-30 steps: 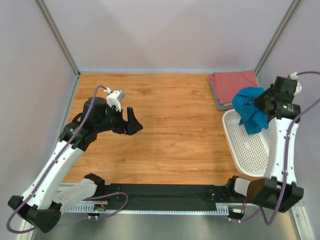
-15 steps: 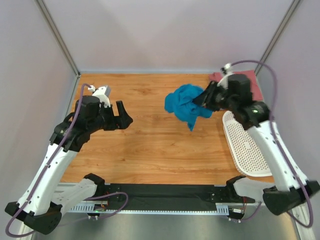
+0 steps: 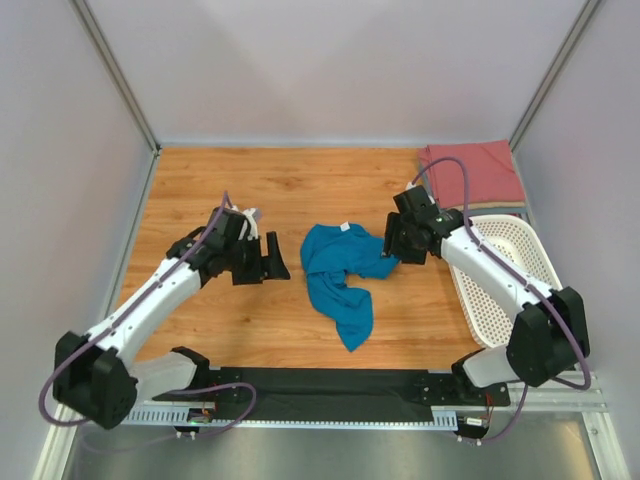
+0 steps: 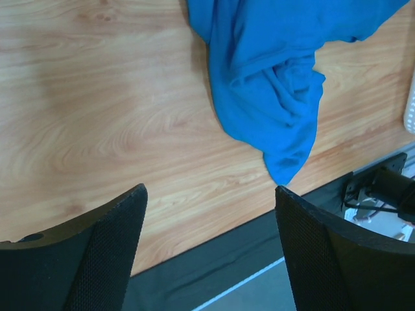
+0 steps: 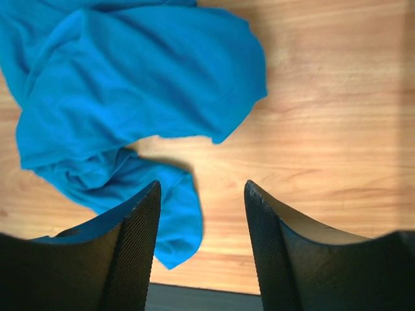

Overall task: Fold and stack the t-shirts
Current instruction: Move the tshirt to the center of the board, then flatten the tshirt out

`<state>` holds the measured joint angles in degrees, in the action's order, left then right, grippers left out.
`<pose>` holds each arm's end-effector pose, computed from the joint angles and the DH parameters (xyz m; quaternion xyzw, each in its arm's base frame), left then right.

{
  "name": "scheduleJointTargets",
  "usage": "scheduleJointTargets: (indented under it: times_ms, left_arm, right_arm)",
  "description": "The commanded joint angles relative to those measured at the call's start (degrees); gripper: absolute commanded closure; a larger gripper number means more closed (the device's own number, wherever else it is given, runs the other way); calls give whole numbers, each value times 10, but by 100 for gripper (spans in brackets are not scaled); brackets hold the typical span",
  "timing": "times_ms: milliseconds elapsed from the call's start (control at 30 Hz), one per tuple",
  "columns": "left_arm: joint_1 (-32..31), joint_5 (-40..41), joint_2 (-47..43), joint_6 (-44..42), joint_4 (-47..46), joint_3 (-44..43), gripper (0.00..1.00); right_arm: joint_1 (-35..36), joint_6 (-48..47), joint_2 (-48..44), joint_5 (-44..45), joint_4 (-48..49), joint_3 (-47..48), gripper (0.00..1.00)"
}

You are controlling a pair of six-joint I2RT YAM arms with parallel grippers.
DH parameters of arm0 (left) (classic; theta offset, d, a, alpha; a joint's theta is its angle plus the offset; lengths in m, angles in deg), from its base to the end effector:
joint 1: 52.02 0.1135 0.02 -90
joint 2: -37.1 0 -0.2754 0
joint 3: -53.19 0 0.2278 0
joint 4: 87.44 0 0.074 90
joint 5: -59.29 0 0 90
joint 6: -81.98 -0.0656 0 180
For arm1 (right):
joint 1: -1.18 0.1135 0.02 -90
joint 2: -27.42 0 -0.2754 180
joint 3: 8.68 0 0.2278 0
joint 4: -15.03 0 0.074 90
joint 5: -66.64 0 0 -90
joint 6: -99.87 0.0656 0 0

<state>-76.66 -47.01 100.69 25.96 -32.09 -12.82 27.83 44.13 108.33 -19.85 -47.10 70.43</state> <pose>0.1811 -0.1033 0.2605 -0.0315 0.9391 -0.2712 0.2086 0.2391 0.1155 0.2530 0.0715 0.9712 0.0885 0.2095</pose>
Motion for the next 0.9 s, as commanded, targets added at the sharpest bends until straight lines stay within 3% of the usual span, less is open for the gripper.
scheduleJointTargets:
  times_ms: [0,433,533,567,667,700,733,767,867]
  left_arm:
    - [0,-51,77,26,-104,-15,14]
    - [-51,-98,277,23,-199,-82,19]
    - [-58,-101,314,23,-199,-95,22]
    - [-58,-102,323,27,-201,-95,25]
    - [-58,-107,345,45,-208,-101,41]
    - [-58,-103,351,49,-204,-105,65]
    - [-58,-89,353,47,-182,-120,77]
    - [-58,-81,353,42,-168,-131,97]
    - [-57,-31,328,8,-90,-181,100]
  right_arm:
    - [-25,-44,47,46,47,25,45]
    - [-56,-75,203,-21,118,61,41]
    - [-56,-75,203,-26,117,66,56]
    - [-56,-75,199,-24,106,70,72]
    - [-57,-84,170,-4,71,99,95]
    - [-56,-88,161,-1,62,110,99]
    - [-56,-91,149,8,49,119,100]
    - [-56,-97,129,14,24,143,100]
    - [-56,-107,83,26,-27,189,100]
